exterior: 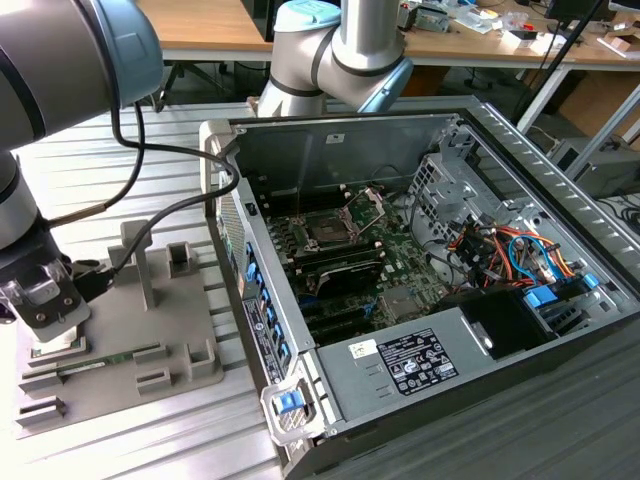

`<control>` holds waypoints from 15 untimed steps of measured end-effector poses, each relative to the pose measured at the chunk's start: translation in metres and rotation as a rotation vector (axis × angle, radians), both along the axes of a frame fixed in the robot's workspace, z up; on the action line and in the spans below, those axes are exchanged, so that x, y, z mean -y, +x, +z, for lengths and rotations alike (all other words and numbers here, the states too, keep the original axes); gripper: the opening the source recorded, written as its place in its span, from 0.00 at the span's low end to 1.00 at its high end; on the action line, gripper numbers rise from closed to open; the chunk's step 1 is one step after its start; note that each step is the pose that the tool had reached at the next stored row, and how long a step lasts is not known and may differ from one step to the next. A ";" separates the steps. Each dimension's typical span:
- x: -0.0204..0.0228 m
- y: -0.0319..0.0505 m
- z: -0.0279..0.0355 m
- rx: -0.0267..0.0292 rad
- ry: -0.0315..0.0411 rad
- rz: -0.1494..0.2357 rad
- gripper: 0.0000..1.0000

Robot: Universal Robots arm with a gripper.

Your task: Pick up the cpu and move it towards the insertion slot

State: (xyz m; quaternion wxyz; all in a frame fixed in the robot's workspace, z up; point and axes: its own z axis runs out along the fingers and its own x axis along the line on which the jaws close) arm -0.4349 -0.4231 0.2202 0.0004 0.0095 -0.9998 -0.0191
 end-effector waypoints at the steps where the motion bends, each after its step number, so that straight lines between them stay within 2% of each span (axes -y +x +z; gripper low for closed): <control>1: 0.0000 0.0000 -0.0003 0.0000 0.0000 0.000 0.11; 15: 0.0001 -0.0001 -0.0055 0.0000 0.0000 0.000 0.11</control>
